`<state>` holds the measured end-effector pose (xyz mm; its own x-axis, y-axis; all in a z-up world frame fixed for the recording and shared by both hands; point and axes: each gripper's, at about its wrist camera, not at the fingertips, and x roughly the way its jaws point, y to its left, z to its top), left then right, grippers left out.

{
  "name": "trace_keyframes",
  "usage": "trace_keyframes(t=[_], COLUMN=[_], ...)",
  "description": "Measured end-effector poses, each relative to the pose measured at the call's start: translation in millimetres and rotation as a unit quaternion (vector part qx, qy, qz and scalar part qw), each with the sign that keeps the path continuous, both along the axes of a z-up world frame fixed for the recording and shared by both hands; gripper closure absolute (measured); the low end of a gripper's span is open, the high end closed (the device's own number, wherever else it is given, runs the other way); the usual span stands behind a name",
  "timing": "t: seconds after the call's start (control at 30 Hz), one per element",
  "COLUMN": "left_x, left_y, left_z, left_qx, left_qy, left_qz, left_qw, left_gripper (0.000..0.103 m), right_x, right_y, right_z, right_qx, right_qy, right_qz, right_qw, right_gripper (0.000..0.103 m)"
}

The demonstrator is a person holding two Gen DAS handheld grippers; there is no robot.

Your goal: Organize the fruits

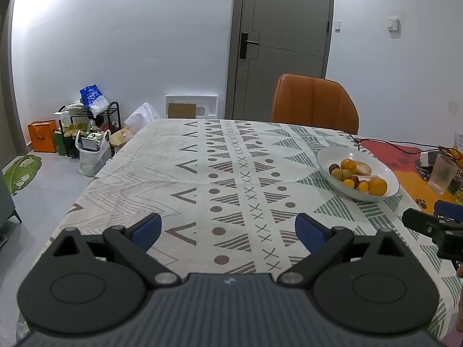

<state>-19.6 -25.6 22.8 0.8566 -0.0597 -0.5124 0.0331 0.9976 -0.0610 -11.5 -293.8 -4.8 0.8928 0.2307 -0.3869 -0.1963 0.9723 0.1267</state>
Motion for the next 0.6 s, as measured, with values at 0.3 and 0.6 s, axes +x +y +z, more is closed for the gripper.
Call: trace_keyframes(t=[0.3, 0.6], left_x=[-0.2, -0.3], left_y=[0.6, 1.1], left_z=[0.0, 0.2], left_qx=[0.001, -0.001], left_qy=[-0.001, 0.000], left_qz=[0.000, 0.001], left_qw=[1.0000, 1.0000], left_gripper=[0.005, 0.005], right_x=[0.2, -0.5], right_y=[1.0, 1.9], right_z=[-0.2, 1.2], right_qx=[-0.002, -0.002], right_qy=[0.000, 0.000], right_qz=[0.000, 0.001], right_qw=[1.000, 1.000], right_gripper=[0.000, 0.000])
